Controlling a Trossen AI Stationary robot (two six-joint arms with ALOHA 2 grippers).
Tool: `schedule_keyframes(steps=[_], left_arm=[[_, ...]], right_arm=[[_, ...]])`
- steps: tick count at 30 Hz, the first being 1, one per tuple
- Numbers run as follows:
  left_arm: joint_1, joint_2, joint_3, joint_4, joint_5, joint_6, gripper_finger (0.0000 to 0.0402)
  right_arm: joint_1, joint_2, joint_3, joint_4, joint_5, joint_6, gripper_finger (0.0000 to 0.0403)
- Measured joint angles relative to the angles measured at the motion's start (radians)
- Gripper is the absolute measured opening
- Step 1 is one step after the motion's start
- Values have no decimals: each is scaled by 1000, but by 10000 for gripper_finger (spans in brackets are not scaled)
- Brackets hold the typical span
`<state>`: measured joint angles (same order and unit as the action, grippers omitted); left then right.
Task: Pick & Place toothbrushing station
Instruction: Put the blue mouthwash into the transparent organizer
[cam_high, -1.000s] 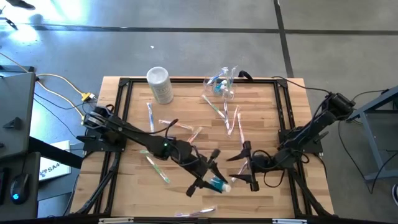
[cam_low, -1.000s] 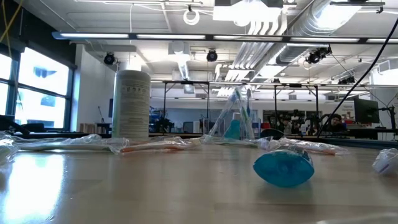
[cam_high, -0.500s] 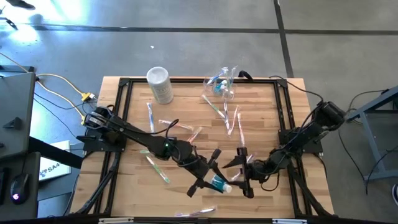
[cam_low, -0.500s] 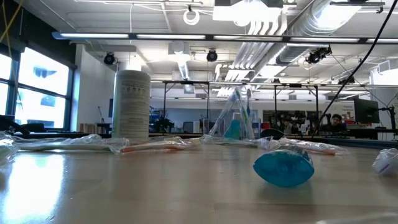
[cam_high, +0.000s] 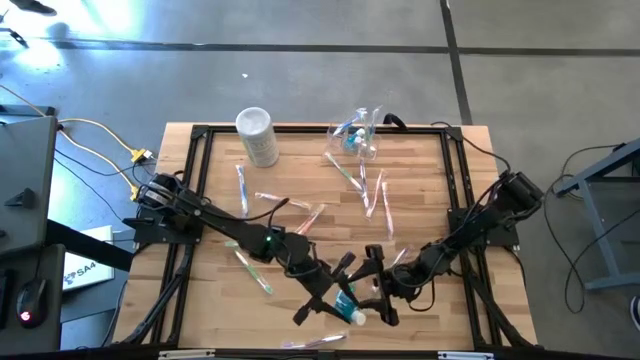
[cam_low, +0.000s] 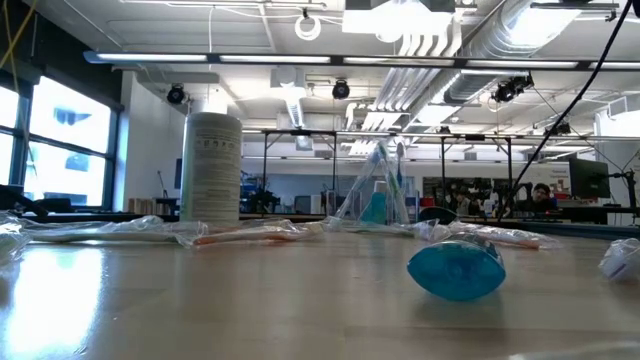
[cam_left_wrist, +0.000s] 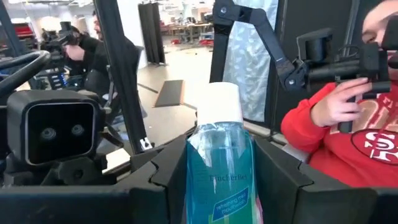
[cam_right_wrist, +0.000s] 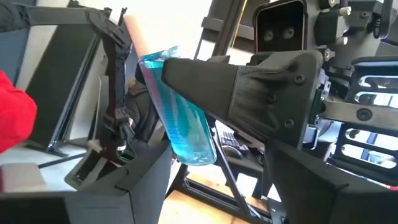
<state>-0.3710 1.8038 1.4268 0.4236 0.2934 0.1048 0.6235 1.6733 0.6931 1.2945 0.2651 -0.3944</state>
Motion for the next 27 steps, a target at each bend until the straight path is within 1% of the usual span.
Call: schedule_keyframes(steps=[2, 6, 10, 13, 18, 21, 27], left_arm=[[0, 0, 0, 0, 2, 0, 139], [5, 0, 0, 38, 41, 7, 139], [7, 2, 2, 42, 1, 34, 139], [7, 2, 2, 42, -2, 49, 139], [7, 2, 2, 41, 1, 64, 139], [6, 2, 2, 35, -8, 78, 139], [6, 2, 1, 18, -10, 100, 139]], right_arm=[[0, 0, 1, -4, 8, 1, 252], [-2, 0, 3, -10, 88, 3, 252], [-8, 3, 3, -27, 111, 5, 252], [-5, 2, 3, -37, 113, 5, 252], [-6, 2, 3, -34, 87, 5, 252], [-6, 2, 3, -29, 40, 5, 252], [-5, 1, 3, -27, -21, 5, 252]])
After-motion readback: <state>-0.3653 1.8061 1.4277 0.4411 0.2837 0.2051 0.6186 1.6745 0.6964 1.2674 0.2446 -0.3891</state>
